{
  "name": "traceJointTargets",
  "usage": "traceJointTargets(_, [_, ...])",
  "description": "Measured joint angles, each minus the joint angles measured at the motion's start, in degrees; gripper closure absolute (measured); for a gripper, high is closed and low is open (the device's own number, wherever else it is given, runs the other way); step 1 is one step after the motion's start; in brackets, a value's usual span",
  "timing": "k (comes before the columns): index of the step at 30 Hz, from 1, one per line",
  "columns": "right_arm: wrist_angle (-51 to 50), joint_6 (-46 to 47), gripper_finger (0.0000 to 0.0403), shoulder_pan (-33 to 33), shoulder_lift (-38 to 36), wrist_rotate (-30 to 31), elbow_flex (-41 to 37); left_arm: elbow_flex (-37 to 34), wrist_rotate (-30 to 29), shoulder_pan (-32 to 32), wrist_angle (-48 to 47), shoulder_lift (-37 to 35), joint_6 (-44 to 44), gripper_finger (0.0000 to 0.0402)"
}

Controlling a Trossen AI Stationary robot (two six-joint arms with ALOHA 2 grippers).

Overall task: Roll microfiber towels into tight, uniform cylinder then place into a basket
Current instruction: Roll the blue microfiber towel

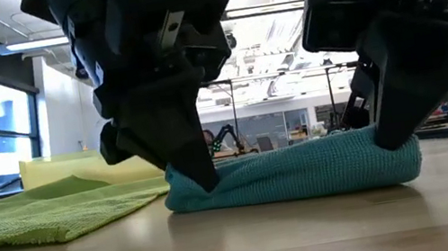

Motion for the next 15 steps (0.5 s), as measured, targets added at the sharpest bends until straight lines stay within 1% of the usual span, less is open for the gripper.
traceJointTargets(5, [-1.22, -2.11, 0.0399, 0.04, -1.67, -0.35, -0.02, 0.11, 1.43, 0.02, 0.22, 1.37, -0.87, 0.0394])
traceJointTargets(7, [-2.48, -4.73, 0.0385, 0.05, -3.53, -0.46, -0.05, 0.09, 2.2, 0.05, 0.62, 1.47, -0.9, 0.0394])
traceJointTargets(10, [-6.09, -9.52, 0.0348, 0.38, -8.0, -2.49, -0.13, -0.02, 4.65, 0.29, 0.9, 1.54, -1.07, 0.0394])
traceJointTargets(12, [-8.42, -15.75, 0.032, 0.81, -11.33, -2.2, -0.13, -0.02, 6.22, 0.72, 0.9, 1.6, -1.12, 0.0394])
traceJointTargets(13, [-9.52, -19.65, 0.0306, 1.43, -12.72, -1.01, -0.13, -0.02, 6.86, 0.94, 0.88, 1.62, -1.36, 0.0394])
traceJointTargets(15, [-10.08, -29.75, 0.0283, 3.81, -14.3, 3.88, -0.13, -0.03, 7.49, 1.48, 0.81, 1.64, -1.96, 0.0394])
